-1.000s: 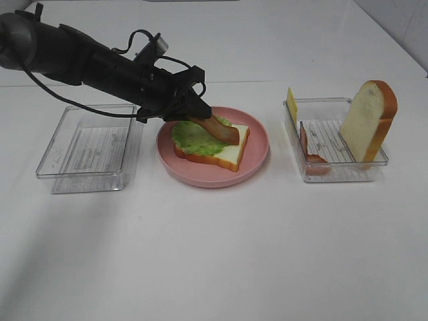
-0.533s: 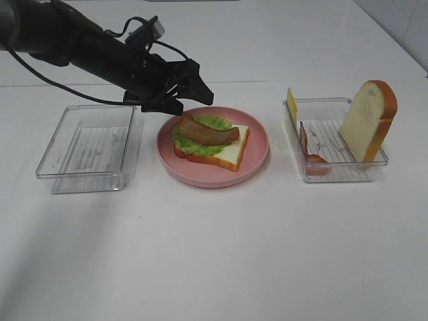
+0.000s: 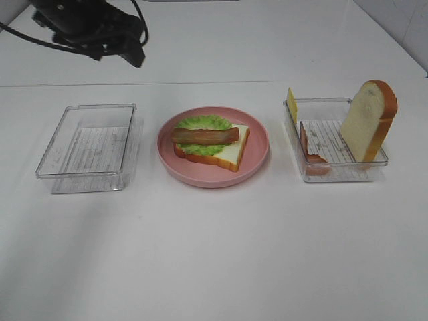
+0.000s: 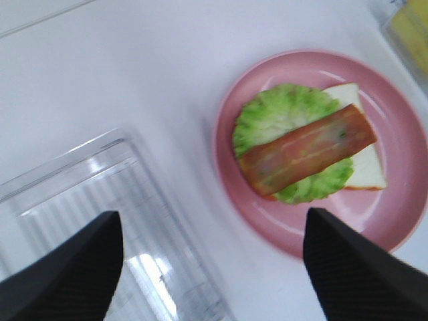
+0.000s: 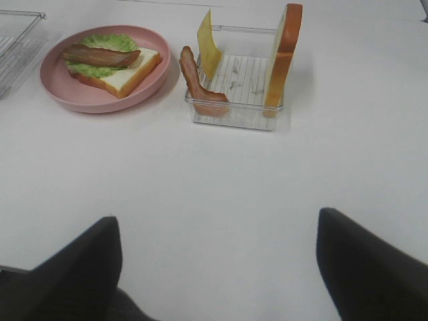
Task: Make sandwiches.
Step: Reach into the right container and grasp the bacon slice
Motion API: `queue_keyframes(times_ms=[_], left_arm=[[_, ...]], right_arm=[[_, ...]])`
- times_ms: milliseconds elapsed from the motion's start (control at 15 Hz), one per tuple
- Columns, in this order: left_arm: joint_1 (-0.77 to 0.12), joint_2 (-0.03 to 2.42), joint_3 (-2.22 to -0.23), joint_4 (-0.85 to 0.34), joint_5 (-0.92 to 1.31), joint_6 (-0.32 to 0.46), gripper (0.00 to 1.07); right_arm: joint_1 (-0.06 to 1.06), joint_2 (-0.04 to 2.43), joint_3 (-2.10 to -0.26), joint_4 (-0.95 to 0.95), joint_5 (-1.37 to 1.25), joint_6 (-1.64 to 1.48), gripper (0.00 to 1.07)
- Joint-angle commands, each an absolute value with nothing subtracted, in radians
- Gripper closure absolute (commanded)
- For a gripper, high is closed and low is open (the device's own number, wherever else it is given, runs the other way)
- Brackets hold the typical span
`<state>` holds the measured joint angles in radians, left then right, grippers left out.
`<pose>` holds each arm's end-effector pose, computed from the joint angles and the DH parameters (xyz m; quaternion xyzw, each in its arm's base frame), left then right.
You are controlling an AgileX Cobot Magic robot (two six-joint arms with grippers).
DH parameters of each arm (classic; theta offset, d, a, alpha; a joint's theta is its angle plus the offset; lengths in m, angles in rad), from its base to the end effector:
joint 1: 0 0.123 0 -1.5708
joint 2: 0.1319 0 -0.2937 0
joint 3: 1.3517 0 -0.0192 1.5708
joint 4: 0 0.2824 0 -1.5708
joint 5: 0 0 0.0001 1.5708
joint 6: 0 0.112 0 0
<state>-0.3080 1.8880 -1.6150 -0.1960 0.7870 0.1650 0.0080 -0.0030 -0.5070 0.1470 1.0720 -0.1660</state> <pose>0.4450 -0.1578 0.2631 0.1785 0.9353 -0.1073 0.2862 0.0303 0.0147 0.2850 -0.0776 0.8477 0.0321 0.5237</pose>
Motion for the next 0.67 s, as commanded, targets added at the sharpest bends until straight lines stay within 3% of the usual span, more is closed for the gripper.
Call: queue_keyframes(times_ms=[67, 200, 400, 667], left_arm=[[-0.310, 1.756, -1.621, 0.027, 0.950, 0.012, 0.35], [-0.310, 1.647, -1.621, 0.128, 1.113, -0.066, 0.35], [-0.310, 1.494, -1.620, 0.174, 1.267, -0.066, 0.35], [-0.310, 1.263, -1.490, 0.173, 1.286, -0.095, 0.35]], right_arm=[[0.003, -0.017, -0.505, 0.147, 1.065, -0.168, 0.31], [0.003, -0.017, -0.505, 0.147, 1.065, -0.168, 0.31], [0.003, -0.017, -0.505, 0.147, 1.065, -0.168, 0.31], [0.003, -0.017, -0.505, 0.147, 1.065, -0.168, 0.31]])
